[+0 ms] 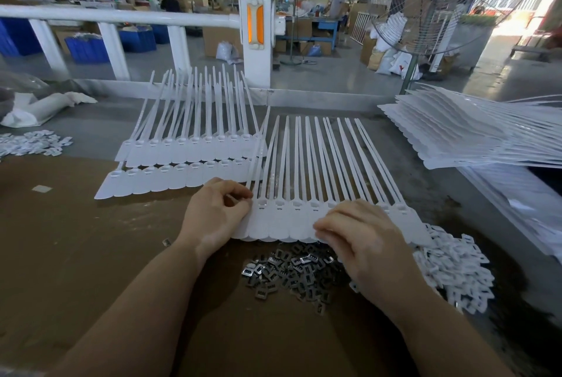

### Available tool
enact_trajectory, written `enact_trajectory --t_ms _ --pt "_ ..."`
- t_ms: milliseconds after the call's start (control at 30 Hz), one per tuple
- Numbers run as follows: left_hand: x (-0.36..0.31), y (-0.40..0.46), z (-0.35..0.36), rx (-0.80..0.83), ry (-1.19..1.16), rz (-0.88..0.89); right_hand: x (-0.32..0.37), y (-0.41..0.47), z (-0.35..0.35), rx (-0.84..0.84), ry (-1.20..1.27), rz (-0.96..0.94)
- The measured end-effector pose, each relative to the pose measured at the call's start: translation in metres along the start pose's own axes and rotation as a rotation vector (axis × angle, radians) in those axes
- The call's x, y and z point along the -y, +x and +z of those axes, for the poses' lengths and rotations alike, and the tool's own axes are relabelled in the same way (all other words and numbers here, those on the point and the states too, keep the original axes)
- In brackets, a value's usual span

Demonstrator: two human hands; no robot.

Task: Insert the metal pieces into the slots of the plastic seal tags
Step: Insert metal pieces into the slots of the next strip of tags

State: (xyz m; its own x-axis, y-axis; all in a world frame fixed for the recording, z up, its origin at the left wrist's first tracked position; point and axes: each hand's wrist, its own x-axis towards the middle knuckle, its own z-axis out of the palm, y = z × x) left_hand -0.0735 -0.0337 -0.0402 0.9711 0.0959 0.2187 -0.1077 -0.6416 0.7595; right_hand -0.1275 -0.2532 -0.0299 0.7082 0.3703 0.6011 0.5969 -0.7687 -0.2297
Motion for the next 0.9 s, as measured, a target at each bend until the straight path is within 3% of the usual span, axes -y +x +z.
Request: enact_trajectory --t_ms 133,267,433,600,900 --pt "-0.001 -0.001 0.000 -0.012 0.038 0.028 0.004 -0.002 0.002 0.176 0.035 -0.071" --pt "-0.003 -0.002 0.000 -0.020 0.049 0.055 0.005 -0.001 0.002 0.242 0.039 -0.068" --pt "-0.004 -0.004 0.001 -0.038 0.085 0.119 0.006 -0.001 0.003 0.257 0.082 -0.041" --pt "-0.012 -0.009 0.001 -0.111 0.094 0.278 0.005 0.002 0.005 0.147 0.122 0.066" --pt "-0.032 -0.021 0.010 0.237 0.017 0.495 0.003 0.006 0.009 0.084 0.167 0.190"
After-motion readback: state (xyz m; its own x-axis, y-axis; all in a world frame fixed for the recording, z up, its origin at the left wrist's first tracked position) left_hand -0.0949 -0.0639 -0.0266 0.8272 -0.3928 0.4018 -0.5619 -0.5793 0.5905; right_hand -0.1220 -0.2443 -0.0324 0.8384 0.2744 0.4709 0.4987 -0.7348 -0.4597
